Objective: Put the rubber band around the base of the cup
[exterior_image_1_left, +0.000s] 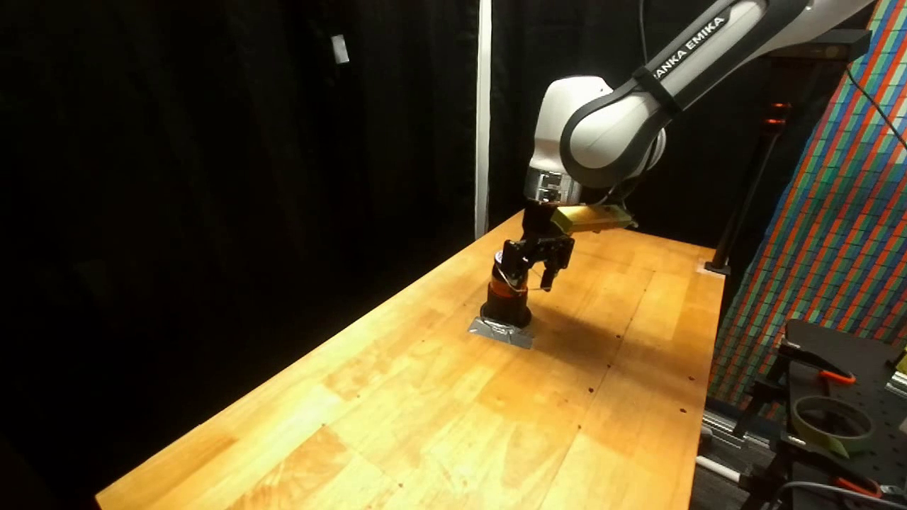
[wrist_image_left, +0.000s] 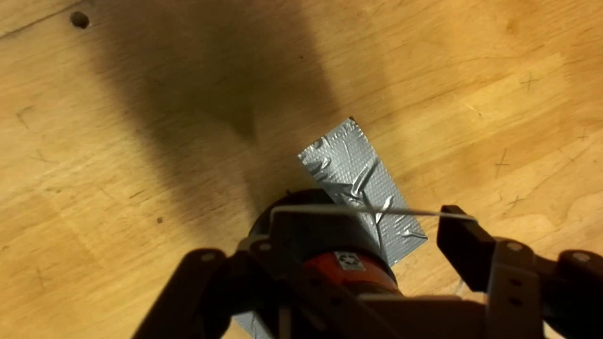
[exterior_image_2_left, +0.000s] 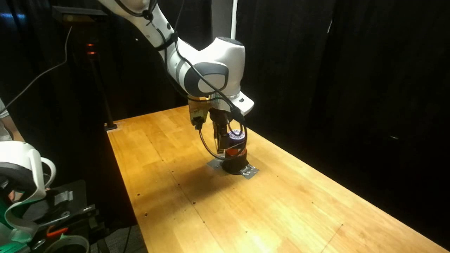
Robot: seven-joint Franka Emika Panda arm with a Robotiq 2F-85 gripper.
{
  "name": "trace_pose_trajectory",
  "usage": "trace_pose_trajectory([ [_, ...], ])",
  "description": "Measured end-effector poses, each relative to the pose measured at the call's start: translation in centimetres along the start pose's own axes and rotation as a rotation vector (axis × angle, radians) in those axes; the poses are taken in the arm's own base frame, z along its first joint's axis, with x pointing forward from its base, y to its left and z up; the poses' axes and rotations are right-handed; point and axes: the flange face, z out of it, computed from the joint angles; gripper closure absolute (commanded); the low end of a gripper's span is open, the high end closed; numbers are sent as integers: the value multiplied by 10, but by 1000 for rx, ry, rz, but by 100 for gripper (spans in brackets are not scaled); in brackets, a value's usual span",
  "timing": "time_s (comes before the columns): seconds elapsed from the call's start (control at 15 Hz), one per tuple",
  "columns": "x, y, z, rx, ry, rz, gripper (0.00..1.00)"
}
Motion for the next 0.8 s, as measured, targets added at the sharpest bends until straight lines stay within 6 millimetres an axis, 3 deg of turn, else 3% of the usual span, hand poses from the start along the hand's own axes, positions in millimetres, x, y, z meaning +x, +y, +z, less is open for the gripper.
trace_pose_trajectory([
  [0.33,-33,6,10,48,211,29,89],
  [0.6,-74,17,18,74,370,37,98],
  [0.8,-97,25,16,127,519,66,92],
])
